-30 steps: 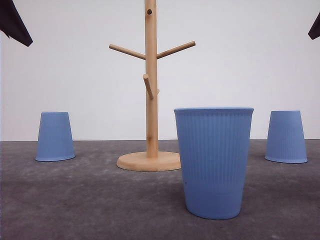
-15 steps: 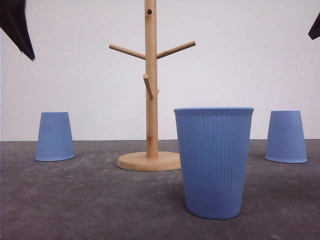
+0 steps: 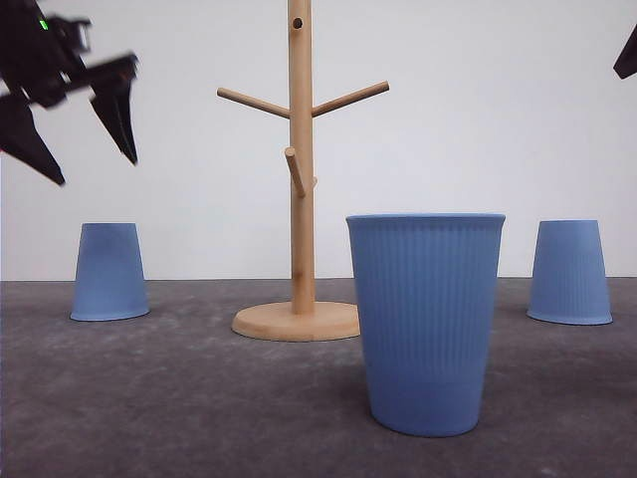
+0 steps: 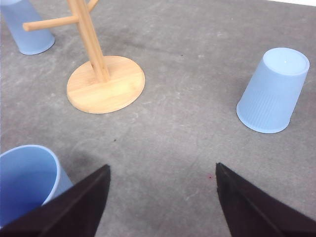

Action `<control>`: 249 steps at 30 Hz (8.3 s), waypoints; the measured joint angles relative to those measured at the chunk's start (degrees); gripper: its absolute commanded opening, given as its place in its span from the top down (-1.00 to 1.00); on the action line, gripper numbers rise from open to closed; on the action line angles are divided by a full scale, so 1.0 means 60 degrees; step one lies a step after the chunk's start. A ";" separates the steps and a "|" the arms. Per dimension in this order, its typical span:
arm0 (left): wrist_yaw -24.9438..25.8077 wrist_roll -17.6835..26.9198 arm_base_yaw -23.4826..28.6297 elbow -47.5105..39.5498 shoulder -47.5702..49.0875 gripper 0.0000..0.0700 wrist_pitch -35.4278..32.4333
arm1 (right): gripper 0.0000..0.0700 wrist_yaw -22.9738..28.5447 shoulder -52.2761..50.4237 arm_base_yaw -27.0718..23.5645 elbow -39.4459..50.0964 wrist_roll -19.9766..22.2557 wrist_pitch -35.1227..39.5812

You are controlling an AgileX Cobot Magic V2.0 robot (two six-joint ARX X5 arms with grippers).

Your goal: Place three cups

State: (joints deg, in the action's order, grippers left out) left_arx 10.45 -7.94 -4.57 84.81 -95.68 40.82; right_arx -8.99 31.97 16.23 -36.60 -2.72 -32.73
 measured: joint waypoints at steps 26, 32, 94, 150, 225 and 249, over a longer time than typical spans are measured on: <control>-0.0570 0.0179 0.0236 0.0560 -0.2481 0.15 -0.2201 | -0.22 0.0036 0.0000 0.0000 0.0000 0.0000 0.0000; -0.0642 0.0215 0.0258 0.0632 -0.2469 0.21 -0.2266 | -0.22 0.0036 0.0000 0.0000 0.0000 -0.0002 0.0000; 0.7179 -0.2571 0.0766 0.2548 -0.1278 0.23 -0.1419 | -0.23 0.0036 0.0000 0.0000 0.0000 -0.0087 0.0000; 0.5325 -0.1498 -0.0197 0.2548 -0.1274 -0.50 -0.0398 | -0.22 0.0036 0.0000 0.0000 0.0000 -0.0087 0.0000; 0.1487 0.0171 -0.0270 -0.7040 0.7137 -0.56 -0.2762 | -0.54 0.0442 0.7896 -0.2418 -0.6234 -0.0166 -0.2467; 0.1484 0.0098 -0.0270 -0.7040 0.7137 -0.56 -0.2762 | -0.45 0.0040 1.2164 -0.2787 -0.7176 0.0248 0.0430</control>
State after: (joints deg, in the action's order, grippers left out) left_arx 19.35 -7.36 -6.20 42.57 -52.86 24.25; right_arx -8.75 104.95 -0.49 -79.66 -1.23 -30.15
